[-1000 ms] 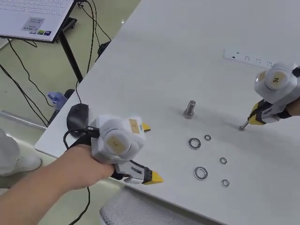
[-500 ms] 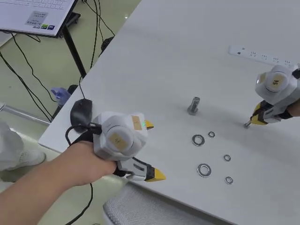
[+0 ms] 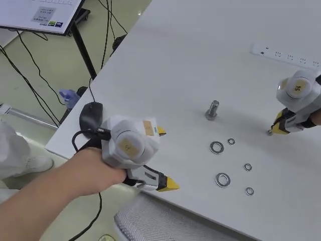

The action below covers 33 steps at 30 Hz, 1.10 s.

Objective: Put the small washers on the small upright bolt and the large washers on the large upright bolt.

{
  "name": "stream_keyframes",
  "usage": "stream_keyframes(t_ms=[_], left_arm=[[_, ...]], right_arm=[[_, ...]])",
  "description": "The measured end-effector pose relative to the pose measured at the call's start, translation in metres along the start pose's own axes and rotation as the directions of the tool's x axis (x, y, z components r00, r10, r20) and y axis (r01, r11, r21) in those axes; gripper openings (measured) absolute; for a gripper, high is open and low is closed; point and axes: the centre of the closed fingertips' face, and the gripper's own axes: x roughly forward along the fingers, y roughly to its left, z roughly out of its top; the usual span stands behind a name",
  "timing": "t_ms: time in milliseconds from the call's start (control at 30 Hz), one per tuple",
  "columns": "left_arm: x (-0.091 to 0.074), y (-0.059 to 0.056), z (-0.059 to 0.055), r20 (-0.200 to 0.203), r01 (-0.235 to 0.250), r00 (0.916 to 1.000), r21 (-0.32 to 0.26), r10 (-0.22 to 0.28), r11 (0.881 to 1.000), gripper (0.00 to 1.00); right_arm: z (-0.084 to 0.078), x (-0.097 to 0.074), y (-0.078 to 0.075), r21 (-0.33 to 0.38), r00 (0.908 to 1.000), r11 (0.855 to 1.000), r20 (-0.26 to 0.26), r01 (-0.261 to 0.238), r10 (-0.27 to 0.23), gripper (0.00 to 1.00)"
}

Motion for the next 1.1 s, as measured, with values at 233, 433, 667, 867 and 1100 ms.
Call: stream_keyframes(t_ms=[233, 433, 667, 867, 1100], left_arm=[[0.000, 0.001, 0.004, 0.013, -0.004, 0.9999, -0.005, 0.004, 1.000, 0.75], [0.001, 0.000, 0.007, 0.021, 0.002, 0.9998, -0.013, -0.002, 1.000, 0.76], [0.003, -0.006, 0.013, 0.057, 0.025, 0.9981, -0.019, -0.024, 0.999, 0.84], [0.004, -0.010, 0.015, 0.064, 0.037, 0.9973, -0.033, -0.035, 0.999, 0.89], [0.005, -0.010, 0.016, 0.068, 0.038, 0.9971, -0.035, -0.035, 0.999, 0.91]], right_arm=[[-0.005, 0.016, -0.002, -0.001, 0.9999, 1.000, -0.007, -0.011, 0.011, 0.13], [-0.006, 0.019, -0.002, -0.004, 0.9999, 1.000, -0.011, -0.010, 0.010, 0.13], [-0.005, 0.020, -0.002, -0.006, 0.9999, 1.000, -0.009, -0.006, 0.006, 0.13], [-0.004, 0.020, -0.001, -0.004, 0.9999, 1.000, -0.010, -0.008, 0.008, 0.13], [-0.003, 0.020, -0.001, 0.010, 0.9999, 1.000, -0.002, -0.014, 0.014, 0.13]])
